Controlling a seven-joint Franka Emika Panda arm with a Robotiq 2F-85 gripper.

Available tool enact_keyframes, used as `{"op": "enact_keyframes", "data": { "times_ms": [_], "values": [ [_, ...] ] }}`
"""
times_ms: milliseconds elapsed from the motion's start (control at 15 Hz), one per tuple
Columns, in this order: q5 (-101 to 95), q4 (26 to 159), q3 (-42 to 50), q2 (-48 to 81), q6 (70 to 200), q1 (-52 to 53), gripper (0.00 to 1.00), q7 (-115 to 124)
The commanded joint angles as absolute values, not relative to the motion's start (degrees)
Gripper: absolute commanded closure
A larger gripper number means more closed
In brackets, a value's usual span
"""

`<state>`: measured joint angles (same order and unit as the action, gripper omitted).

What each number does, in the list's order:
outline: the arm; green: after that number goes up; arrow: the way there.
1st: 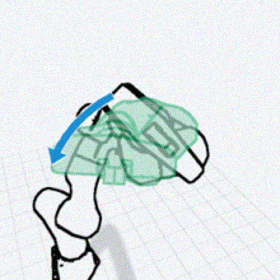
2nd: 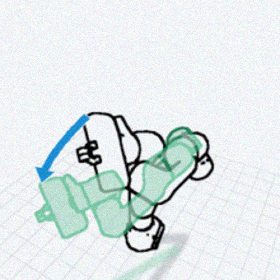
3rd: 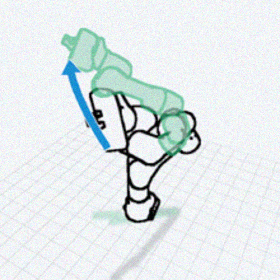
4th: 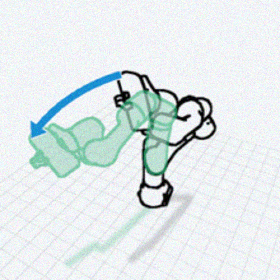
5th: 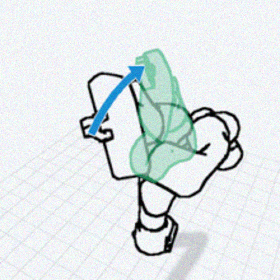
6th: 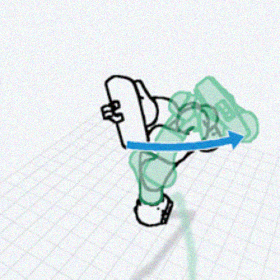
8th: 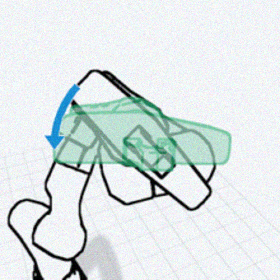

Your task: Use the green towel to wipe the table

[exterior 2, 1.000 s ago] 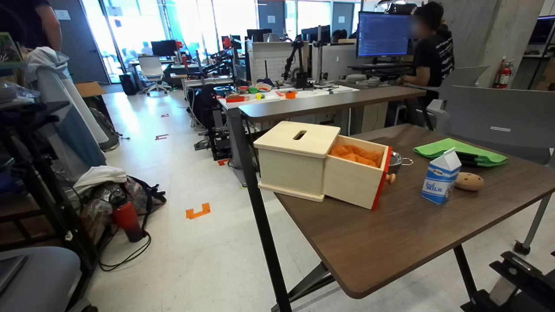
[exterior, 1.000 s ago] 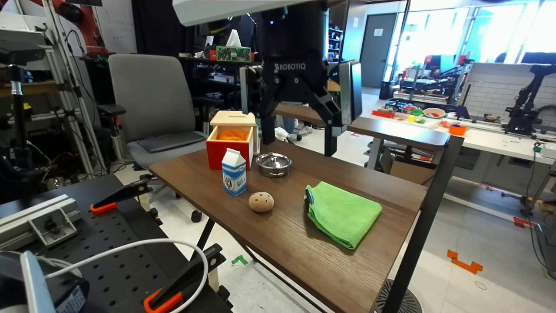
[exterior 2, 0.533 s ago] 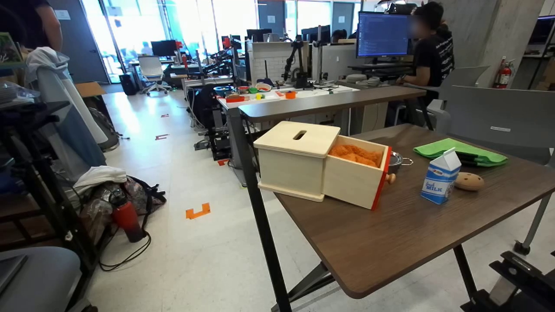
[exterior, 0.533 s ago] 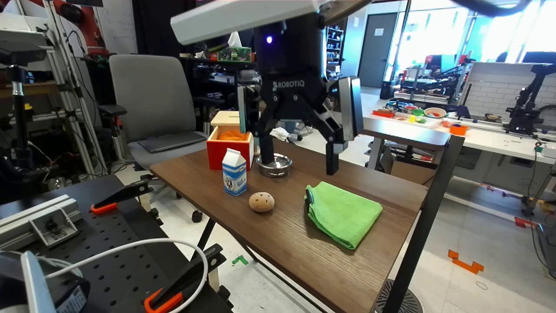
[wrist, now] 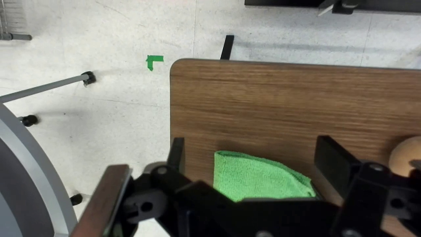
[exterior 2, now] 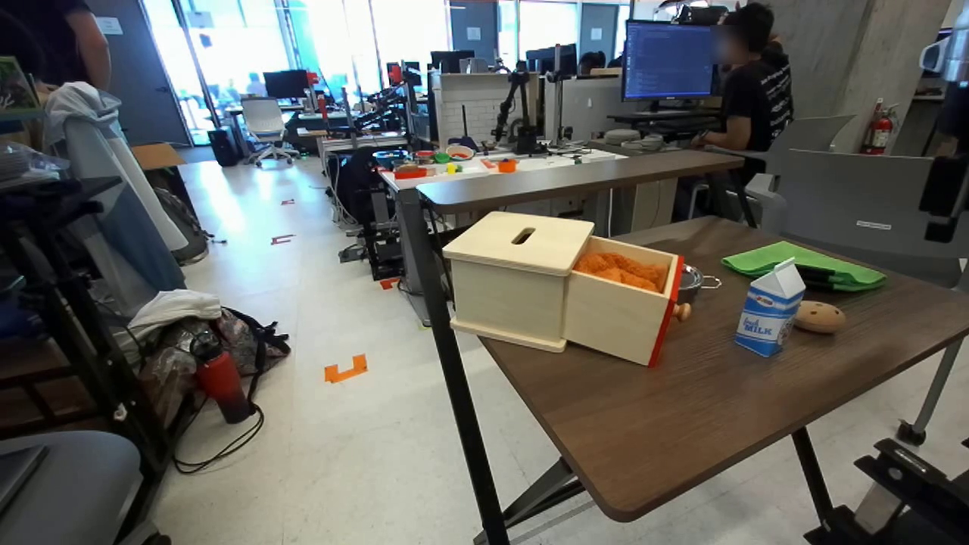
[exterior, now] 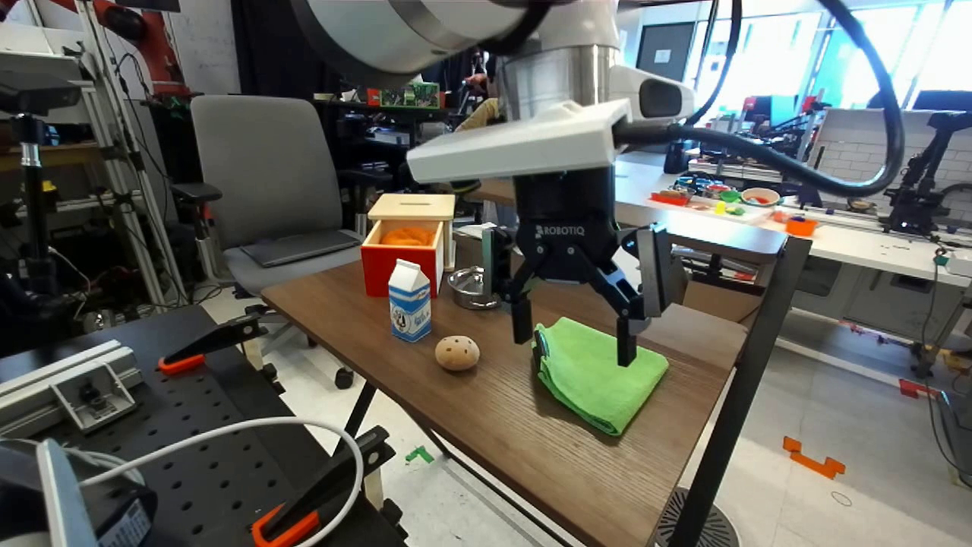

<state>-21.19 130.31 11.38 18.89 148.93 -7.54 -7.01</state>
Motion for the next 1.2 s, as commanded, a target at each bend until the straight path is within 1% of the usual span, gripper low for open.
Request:
{"op": "enact_keyframes", "data": {
  "times_ms": [0, 200, 267, 467, 800, 1000, 1133],
  "values": [
    [-19.52, 119.31, 11.12, 29.10, 147.89, -6.20, 0.00, -2.46],
    [-17.86, 111.58, 10.57, 34.61, 145.00, -5.23, 0.00, -0.11],
    [-19.33, 117.46, 11.25, 31.00, 148.04, -5.51, 0.00, -1.44],
    [-18.32, 112.99, 11.04, 34.44, 147.02, -4.89, 0.00, -0.61],
    [-18.40, 112.24, 11.07, 35.04, 146.19, -4.86, 0.00, -0.74],
    [-14.73, 111.58, 9.25, 34.40, 144.59, -6.33, 0.00, -1.08],
    [-10.75, 111.56, 7.01, 33.86, 145.70, -8.48, 0.00, -3.90]
  ]
}}
